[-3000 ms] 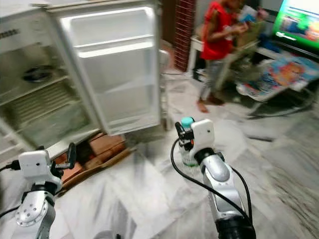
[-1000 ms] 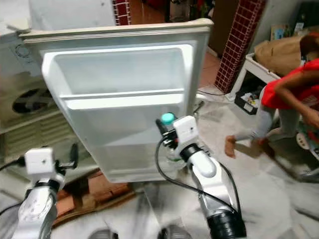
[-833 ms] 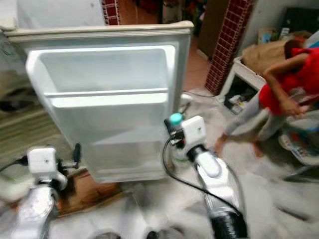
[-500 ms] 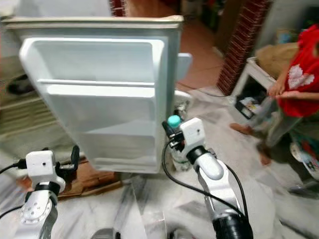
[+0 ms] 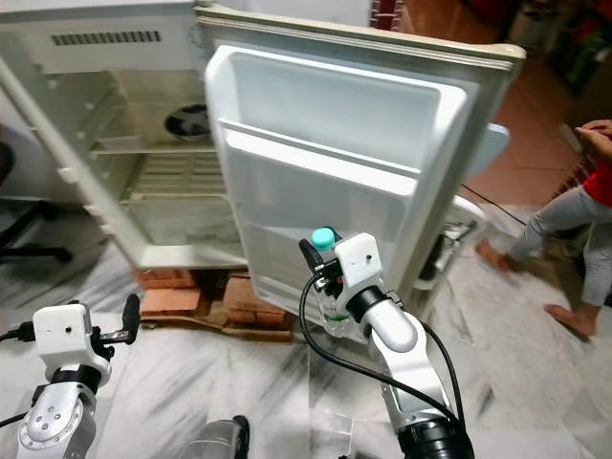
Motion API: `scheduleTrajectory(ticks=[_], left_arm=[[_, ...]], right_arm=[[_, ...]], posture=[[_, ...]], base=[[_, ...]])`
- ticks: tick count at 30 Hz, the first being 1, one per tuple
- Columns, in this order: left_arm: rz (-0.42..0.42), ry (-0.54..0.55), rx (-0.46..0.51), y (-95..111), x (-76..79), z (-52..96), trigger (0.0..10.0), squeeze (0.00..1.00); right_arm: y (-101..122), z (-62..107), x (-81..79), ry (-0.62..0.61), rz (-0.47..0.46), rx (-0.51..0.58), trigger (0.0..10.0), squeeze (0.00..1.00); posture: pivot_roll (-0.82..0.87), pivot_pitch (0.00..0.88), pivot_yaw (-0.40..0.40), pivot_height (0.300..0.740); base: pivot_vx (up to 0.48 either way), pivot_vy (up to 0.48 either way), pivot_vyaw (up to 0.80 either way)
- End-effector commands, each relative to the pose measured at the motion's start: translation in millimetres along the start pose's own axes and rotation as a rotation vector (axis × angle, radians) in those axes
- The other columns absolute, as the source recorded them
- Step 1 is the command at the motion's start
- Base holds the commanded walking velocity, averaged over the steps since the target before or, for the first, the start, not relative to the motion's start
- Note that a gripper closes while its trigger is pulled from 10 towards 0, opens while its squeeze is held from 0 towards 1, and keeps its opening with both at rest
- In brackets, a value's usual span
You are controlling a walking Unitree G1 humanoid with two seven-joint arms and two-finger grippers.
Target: Restocking fridge
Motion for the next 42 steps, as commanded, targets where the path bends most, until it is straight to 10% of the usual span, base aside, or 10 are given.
scheduleTrajectory(ticks=[1,42], left_arm=[[-0.003,-0.016,0.027,6.9,0.1,-1.7,10.0,0.0],[0.005,-0.056,0.017,7.1,8.6,-5.8,10.0,0.0]], right_arm=[[8.3,-0.4,6.5,-0.033,0.018,0.036,10.0,0.0],[10.9,-3.9,5.8,-0.029,-0.022,0.053,10.0,0.0]], posture=[[0.02,0.068,0.02,0.74],[0.02,0.082,0.027,0.74]], base=[[0.0,0.0,0.0],[0.148,0.0,0.0]])
Point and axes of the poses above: a point about 5 cm out from each wrist's last joint towards the gripper, its own z axis pointing back from the gripper into the wrist, its own y axis along the axis of the wrist's last joint, x = y × z, the point moved 6 cm from there along -z, pointing out of the wrist towards the gripper, and after that the axes turned 14 degrees about -z, right-handed, at the moved point
